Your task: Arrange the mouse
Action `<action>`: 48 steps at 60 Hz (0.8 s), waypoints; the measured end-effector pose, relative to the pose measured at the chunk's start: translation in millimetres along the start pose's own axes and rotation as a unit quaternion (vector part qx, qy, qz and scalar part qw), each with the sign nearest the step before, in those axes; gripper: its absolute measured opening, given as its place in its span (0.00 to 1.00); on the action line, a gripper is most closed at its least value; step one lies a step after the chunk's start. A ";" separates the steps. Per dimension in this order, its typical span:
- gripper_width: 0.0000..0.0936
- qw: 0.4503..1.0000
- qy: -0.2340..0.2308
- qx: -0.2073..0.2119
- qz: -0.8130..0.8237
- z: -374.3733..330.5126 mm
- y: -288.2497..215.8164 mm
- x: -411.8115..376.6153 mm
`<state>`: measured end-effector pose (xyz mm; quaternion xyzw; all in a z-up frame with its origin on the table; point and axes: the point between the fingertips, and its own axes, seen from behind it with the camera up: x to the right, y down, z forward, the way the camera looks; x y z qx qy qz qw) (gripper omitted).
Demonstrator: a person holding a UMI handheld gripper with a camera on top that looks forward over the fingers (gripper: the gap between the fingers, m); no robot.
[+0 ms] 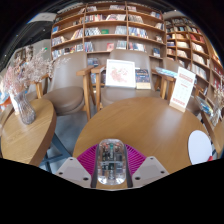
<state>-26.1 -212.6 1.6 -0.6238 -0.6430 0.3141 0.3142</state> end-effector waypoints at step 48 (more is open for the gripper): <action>0.42 0.993 0.114 -0.020 0.029 -26.5 26.4 397.5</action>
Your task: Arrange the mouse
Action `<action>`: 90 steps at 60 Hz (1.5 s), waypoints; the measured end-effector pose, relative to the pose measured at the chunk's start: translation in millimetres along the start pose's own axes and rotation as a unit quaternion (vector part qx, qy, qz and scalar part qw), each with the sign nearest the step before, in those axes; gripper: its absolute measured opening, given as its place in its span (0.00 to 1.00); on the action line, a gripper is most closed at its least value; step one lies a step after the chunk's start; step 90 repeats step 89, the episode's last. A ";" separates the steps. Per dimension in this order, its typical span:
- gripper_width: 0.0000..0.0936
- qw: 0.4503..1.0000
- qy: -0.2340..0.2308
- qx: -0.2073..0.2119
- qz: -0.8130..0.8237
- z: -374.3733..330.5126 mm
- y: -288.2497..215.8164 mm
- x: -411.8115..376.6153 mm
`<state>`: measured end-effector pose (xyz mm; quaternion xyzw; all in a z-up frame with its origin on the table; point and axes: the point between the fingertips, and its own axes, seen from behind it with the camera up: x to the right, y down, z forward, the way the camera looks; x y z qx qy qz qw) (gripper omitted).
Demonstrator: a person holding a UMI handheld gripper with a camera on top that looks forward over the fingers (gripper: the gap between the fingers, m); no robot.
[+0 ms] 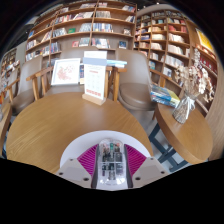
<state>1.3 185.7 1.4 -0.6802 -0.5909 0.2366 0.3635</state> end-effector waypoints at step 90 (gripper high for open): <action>0.91 0.996 -0.014 0.083 -0.038 -289.0 137.8 -119.5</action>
